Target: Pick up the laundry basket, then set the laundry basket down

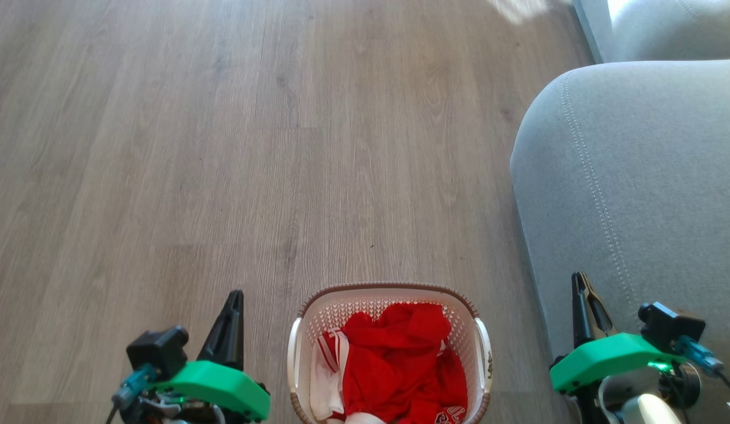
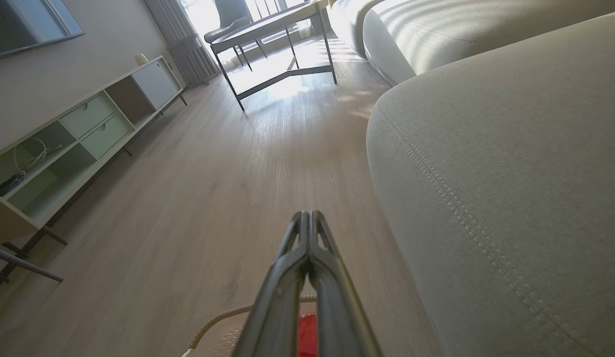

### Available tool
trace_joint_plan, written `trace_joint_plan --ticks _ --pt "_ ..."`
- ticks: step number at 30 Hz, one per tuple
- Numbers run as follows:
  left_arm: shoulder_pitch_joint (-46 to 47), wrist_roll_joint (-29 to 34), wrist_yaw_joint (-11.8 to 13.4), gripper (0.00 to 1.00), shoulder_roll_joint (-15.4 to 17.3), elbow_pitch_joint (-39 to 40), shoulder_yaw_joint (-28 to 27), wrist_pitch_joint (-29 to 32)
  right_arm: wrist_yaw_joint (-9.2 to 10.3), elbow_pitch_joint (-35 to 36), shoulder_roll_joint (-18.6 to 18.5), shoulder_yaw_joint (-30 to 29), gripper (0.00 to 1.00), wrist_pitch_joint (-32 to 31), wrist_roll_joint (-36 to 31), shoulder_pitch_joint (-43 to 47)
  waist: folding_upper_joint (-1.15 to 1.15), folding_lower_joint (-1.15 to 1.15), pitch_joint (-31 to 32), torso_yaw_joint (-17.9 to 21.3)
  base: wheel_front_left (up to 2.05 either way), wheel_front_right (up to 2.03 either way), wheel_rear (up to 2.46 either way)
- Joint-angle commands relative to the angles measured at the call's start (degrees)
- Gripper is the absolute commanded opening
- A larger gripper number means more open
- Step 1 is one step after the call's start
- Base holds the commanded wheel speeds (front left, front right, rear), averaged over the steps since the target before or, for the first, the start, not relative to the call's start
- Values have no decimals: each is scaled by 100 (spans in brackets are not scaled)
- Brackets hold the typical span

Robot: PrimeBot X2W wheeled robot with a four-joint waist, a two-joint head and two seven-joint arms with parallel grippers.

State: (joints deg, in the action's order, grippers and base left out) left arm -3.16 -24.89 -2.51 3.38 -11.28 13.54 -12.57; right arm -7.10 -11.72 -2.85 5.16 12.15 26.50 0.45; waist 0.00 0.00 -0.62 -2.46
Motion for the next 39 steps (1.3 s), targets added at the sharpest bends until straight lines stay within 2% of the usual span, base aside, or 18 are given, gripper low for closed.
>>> trace_joint_plan --ticks 1,39 --pt "333 -165 -28 0 47 165 -136 34 -6 161 -63 -50 0 -45 166 -248 0 0 1 3 0 0 0" --pt "540 -2639 -199 0 115 13 -665 591 -18 27 -124 -337 0 -605 2558 -388 0 0 16 90 0 0 0"
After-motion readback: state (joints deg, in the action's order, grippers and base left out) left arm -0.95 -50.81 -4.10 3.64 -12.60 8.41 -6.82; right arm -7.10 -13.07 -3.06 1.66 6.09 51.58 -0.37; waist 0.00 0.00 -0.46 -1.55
